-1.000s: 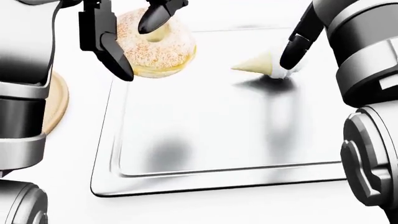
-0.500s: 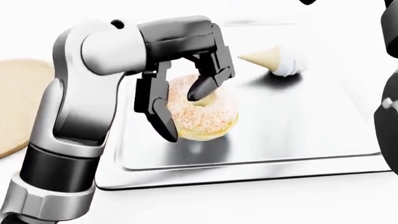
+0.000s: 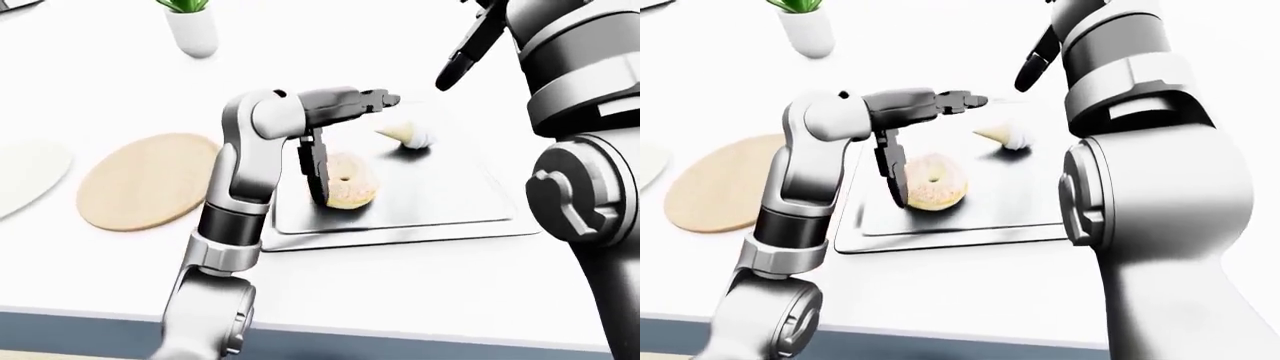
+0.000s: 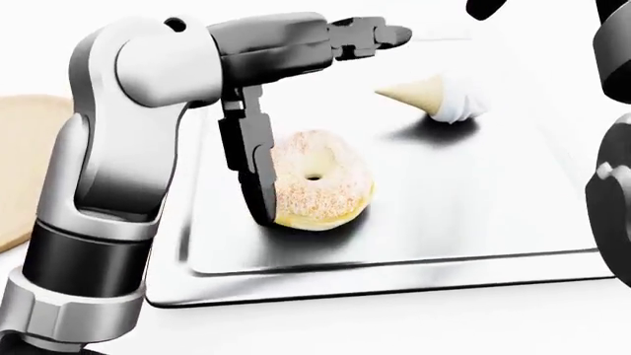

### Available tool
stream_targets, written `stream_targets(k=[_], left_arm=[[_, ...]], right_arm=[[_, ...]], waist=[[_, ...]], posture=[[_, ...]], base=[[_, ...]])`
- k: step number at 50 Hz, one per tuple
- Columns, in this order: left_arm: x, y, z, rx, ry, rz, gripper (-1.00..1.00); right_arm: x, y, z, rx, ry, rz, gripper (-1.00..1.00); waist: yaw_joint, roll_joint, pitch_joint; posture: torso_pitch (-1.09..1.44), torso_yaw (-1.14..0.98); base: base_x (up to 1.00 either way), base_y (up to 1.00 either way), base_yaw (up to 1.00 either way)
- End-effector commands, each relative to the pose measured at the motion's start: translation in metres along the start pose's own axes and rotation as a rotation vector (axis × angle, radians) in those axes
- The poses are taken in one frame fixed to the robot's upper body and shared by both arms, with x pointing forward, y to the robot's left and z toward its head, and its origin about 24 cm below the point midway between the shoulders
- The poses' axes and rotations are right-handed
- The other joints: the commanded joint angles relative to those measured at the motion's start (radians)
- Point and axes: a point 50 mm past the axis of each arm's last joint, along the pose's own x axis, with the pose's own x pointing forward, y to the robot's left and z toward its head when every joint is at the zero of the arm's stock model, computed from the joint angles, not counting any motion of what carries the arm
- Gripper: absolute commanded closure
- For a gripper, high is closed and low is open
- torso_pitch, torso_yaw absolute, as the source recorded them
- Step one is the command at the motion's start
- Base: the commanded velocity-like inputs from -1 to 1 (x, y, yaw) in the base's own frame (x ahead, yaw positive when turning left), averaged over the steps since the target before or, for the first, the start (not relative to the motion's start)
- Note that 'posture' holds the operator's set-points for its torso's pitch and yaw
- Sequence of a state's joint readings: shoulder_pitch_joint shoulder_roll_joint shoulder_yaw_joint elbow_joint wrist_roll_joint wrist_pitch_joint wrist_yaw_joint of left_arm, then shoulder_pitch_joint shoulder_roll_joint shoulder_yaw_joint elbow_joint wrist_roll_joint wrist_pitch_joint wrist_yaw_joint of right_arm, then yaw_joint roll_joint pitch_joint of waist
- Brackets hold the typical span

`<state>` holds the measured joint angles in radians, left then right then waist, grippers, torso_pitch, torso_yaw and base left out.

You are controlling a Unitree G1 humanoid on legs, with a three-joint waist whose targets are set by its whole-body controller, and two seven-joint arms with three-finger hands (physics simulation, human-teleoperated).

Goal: Move the dessert items from the plate to the tray.

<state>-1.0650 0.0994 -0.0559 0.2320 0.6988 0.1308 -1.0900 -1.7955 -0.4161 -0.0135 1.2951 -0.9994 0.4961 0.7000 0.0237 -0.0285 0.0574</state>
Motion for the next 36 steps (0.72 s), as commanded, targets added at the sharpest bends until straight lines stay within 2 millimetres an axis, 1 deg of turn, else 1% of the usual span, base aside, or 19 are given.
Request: stream_targets(k=[1, 3, 4, 5, 6, 7, 8, 11, 15, 19, 22, 25, 28, 30, 31, 35, 36], left_arm=[[-0.009, 0.016, 0.013, 0.047, -0.033, 0.071, -1.0], [-0.011, 0.02, 0.014, 0.05, -0.034, 0.079, -1.0], [-0.014, 0.026, 0.016, 0.051, -0.035, 0.096, -1.0], [-0.018, 0.037, 0.018, 0.05, -0.038, 0.116, -1.0], [-0.024, 0.052, 0.02, 0.044, -0.039, 0.166, -1.0], [-0.027, 0.059, 0.02, 0.047, -0.039, 0.178, -1.0], [-0.034, 0.075, 0.024, 0.036, -0.046, 0.229, -1.0], [-0.056, 0.114, 0.027, 0.029, -0.045, 0.336, -1.0], [-0.079, 0.137, 0.024, 0.007, -0.024, 0.433, -1.0], [-0.091, 0.14, 0.016, -0.021, -0.004, 0.471, -1.0], [-0.104, 0.141, 0.011, -0.048, 0.011, 0.509, -1.0], [-0.126, 0.143, 0.006, -0.068, 0.042, 0.57, -1.0], [-0.146, 0.139, 0.0, -0.085, 0.068, 0.606, -1.0], [-0.161, 0.136, -0.006, -0.097, 0.089, 0.631, -1.0], [-0.165, 0.135, -0.007, -0.098, 0.096, 0.645, -1.0], [-0.195, 0.137, -0.015, -0.131, 0.122, 0.757, -1.0], [-0.201, 0.133, -0.021, -0.149, 0.126, 0.775, -1.0]], right_arm=[[-0.014, -0.018, 0.011, -0.007, -0.051, -0.079, -1.0], [-0.014, -0.017, 0.011, -0.006, -0.052, -0.077, -1.0], [-0.014, -0.017, 0.011, -0.003, -0.053, -0.076, -1.0], [-0.014, -0.018, 0.011, -0.003, -0.053, -0.078, -1.0], [-0.015, -0.019, 0.01, -0.002, -0.055, -0.082, -1.0], [-0.016, -0.02, 0.01, -0.002, -0.055, -0.083, -1.0], [-0.017, -0.022, 0.01, 0.0, -0.056, -0.087, -1.0], [-0.022, -0.029, 0.009, 0.018, -0.063, -0.101, -1.0], [-0.03, -0.042, 0.006, 0.057, -0.078, -0.125, -1.0], [-0.035, -0.048, 0.002, 0.076, -0.085, -0.126, -1.0], [-0.042, -0.054, 0.0, 0.078, -0.086, -0.128, -1.0], [-0.061, -0.07, -0.001, 0.091, -0.104, -0.155, -1.0], [-0.075, -0.08, -0.004, 0.093, -0.123, -0.165, -1.0], [-0.087, -0.085, -0.011, 0.125, -0.136, -0.172, -1.0], [-0.091, -0.085, -0.013, 0.12, -0.131, -0.172, -1.0], [-0.121, -0.093, -0.032, 0.143, -0.143, -0.202, -1.0], [-0.128, -0.092, -0.037, 0.145, -0.169, -0.208, -1.0]], waist=[[0.001, -0.004, -0.034], [0.001, -0.004, -0.034], [0.001, -0.004, -0.034], [0.001, -0.004, -0.033], [0.002, -0.004, -0.033], [0.002, -0.005, -0.033], [0.002, -0.005, -0.032], [0.001, -0.004, -0.028], [-0.001, 0.001, -0.021], [-0.001, 0.006, -0.016], [-0.004, 0.009, -0.015], [-0.01, 0.012, -0.014], [-0.016, 0.018, -0.008], [-0.018, 0.021, -0.003], [-0.019, 0.021, -0.001], [-0.021, 0.023, 0.002], [-0.021, 0.023, 0.003]], posture=[[0.0, 0.0], [0.0, 0.0], [0.0, 0.0], [0.0, 0.0], [0.0, 0.0], [0.0, 0.0], [0.0, 0.0], [0.0, 0.0], [0.0, 0.0], [0.0, 0.0], [0.0, 0.0], [0.0, 0.0], [0.0, 0.0], [0.0, 0.0], [0.0, 0.0], [0.0, 0.0], [0.0, 0.0]], base=[[0.0, 0.0, 0.0], [0.0, 0.0, 0.0], [0.0, 0.0, 0.0], [0.0, 0.0, 0.0], [0.0, 0.0, 0.0], [0.0, 0.0, 0.0], [0.0, 0.0, 0.0], [0.0, 0.0, 0.0], [0.0, 0.0, 0.0], [0.0, 0.0, 0.0], [0.0, 0.0, 0.0], [0.0, 0.0, 0.0], [0.0, 0.0, 0.0], [0.0, 0.0, 0.0], [0.0, 0.0, 0.0], [0.0, 0.0, 0.0], [0.0, 0.0, 0.0]])
